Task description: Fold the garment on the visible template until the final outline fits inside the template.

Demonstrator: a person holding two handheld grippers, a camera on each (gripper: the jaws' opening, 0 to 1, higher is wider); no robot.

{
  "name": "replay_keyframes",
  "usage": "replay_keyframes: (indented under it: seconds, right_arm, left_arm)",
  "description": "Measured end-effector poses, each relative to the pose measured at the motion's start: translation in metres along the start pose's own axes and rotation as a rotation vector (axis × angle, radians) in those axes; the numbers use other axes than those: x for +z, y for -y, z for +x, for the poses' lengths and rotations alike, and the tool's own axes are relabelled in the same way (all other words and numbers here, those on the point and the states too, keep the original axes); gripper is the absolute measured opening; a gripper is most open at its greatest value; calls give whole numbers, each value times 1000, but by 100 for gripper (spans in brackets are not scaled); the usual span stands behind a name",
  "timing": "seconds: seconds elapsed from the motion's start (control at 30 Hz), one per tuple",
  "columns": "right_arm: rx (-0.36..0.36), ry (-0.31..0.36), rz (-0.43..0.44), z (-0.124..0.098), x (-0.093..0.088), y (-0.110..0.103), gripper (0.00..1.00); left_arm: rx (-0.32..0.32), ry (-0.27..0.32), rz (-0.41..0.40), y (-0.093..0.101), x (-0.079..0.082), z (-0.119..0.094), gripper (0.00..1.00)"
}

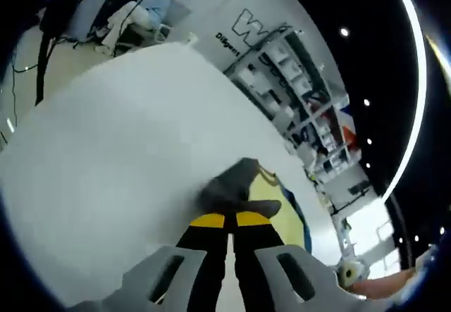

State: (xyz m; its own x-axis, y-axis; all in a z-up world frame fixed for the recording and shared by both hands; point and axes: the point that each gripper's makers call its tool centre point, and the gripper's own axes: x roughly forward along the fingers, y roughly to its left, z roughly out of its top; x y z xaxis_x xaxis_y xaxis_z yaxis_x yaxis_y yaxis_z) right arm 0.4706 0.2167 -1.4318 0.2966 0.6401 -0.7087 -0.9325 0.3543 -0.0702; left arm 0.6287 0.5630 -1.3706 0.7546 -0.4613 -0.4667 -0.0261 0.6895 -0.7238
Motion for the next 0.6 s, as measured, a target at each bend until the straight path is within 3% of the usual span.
replay_keyframes:
  seconds: [0.03, 0.1, 0.13, 0.23, 0.27, 0.3, 0.37, 0.4, 0.43, 0.47, 0.53, 0.6]
  right_arm:
    - [3, -2, 2, 0, -1, 0, 29]
    - [7, -2, 6, 1, -1, -1, 29]
    - [7, -2, 6, 1, -1, -1, 29]
    - [7, 1, 8, 1, 0, 0, 29]
    - [7, 2, 9, 1, 1, 0, 29]
    - [7, 4, 10, 2, 1, 0, 29]
    - [7, 6, 9, 2, 2, 0, 29]
    - [8, 8, 11, 2, 3, 0, 29]
    - [9, 9, 12, 3, 3, 0, 29]
    - [8, 8, 12, 3, 3, 0, 29]
    - [10, 12, 19, 4, 5, 1, 29]
    - [12, 13, 13, 4, 6, 0, 29]
  left_arm:
    - [28, 8, -6, -6, 2, 0, 0]
    - [152, 37, 2, -31, 7, -4, 0]
    - [249, 71, 12, -47, 12, -10, 0]
    - [267, 92, 73, -46, 15, -14, 1]
    - [244, 72, 152, -39, 13, -12, 1]
    - [217, 14, 297, -28, 5, -8, 2]
    - [272, -55, 503, -27, -4, -6, 10]
    - [289, -55, 547, -28, -3, -7, 21]
    - [355, -29, 616, -34, 5, -9, 31]
    - [383, -10, 609, -37, 9, -11, 38]
    - [413, 49, 513, -45, 21, -16, 35]
    - [365, 11, 615, -42, 21, -13, 26]
